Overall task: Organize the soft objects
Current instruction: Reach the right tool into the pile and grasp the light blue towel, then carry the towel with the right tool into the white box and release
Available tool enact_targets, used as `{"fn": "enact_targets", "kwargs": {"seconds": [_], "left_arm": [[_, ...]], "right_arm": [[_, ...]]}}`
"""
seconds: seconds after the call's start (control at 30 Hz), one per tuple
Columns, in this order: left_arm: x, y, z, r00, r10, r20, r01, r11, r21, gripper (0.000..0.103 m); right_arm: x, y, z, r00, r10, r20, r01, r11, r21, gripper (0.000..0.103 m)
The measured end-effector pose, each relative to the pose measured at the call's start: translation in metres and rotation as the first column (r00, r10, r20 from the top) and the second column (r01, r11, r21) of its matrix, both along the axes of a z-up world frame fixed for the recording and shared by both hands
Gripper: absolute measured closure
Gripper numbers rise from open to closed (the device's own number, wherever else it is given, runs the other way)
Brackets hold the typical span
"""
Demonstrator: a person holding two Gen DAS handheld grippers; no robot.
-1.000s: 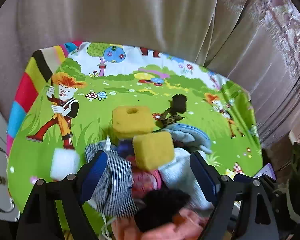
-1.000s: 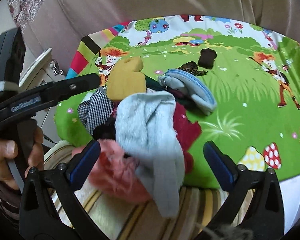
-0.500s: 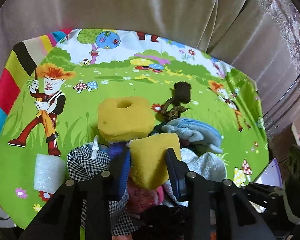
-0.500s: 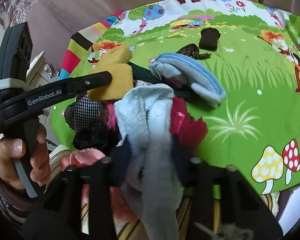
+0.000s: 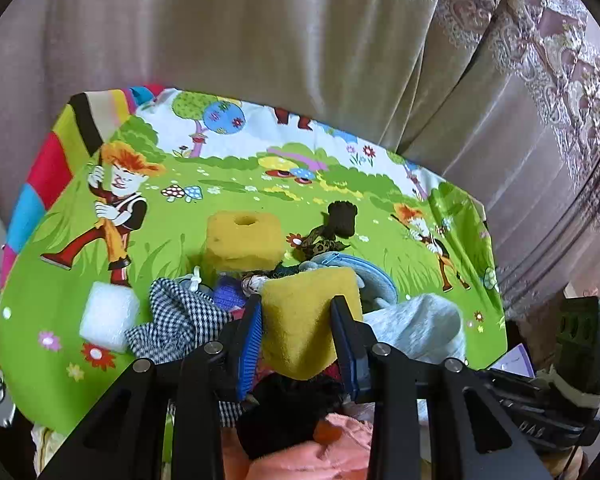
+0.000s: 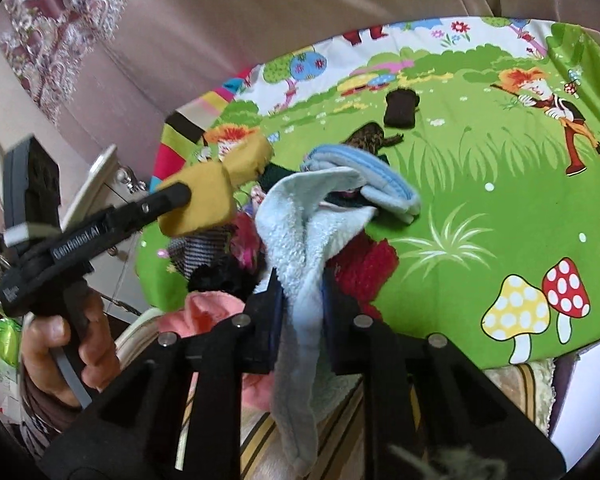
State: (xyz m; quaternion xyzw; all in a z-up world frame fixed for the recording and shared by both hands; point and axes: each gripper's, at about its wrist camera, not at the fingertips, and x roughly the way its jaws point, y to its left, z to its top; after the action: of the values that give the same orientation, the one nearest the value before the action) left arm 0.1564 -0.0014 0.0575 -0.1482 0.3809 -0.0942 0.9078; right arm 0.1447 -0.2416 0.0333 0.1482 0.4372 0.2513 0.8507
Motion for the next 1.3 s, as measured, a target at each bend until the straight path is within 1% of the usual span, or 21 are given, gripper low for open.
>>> {"fn": "enact_targets", "kwargs": {"seconds": [0.17, 0.37, 0.63, 0.8, 0.93, 1.03, 1.13, 1.3], "left_arm": [[-0.016, -0.001, 0.005, 0.999, 0.023, 0.026, -0.023, 1.000, -0.019, 0.068], [-0.029, -0.010, 0.005, 1.000, 0.017, 0.024, -0.016, 0.999, -0.037, 0.068], [-0.042, -0.043, 0.007, 0.999, -0.052, 0.011, 0.052, 0.996, -0.069, 0.068], [-0.049, -0.080, 0.008, 0.992, -0.128, -0.002, 0.128, 0.989, -0.077, 0.068], [-0.055, -0.116, 0.011, 0.979, -0.203, -0.010, 0.202, 0.977, -0.070, 0.068], [-0.058, -0.146, 0.012, 0.966, -0.257, -0.017, 0.255, 0.965, -0.062, 0.068], [-0.063, -0.176, 0.012, 0.948, -0.317, -0.029, 0.315, 0.948, -0.055, 0.068], [-0.073, -0.229, 0.008, 0.912, -0.407, -0.053, 0.406, 0.913, -0.019, 0.068]], "right_arm": [[-0.011, -0.017, 0.016, 0.999, -0.020, 0.039, 0.020, 1.000, 0.020, 0.082], [-0.027, -0.042, 0.030, 0.997, -0.048, 0.069, 0.044, 0.998, 0.048, 0.082], [-0.057, -0.089, 0.040, 0.987, -0.133, 0.091, 0.129, 0.991, 0.040, 0.082], [-0.076, -0.129, 0.041, 0.972, -0.210, 0.102, 0.211, 0.978, 0.008, 0.082], [-0.091, -0.162, 0.038, 0.953, -0.280, 0.113, 0.285, 0.958, -0.035, 0.082], [-0.101, -0.182, 0.035, 0.936, -0.325, 0.132, 0.338, 0.937, -0.091, 0.082], [-0.110, -0.202, 0.031, 0.915, -0.378, 0.143, 0.396, 0.907, -0.142, 0.082], [-0.124, -0.233, 0.023, 0.886, -0.439, 0.149, 0.460, 0.872, -0.168, 0.082]]}}
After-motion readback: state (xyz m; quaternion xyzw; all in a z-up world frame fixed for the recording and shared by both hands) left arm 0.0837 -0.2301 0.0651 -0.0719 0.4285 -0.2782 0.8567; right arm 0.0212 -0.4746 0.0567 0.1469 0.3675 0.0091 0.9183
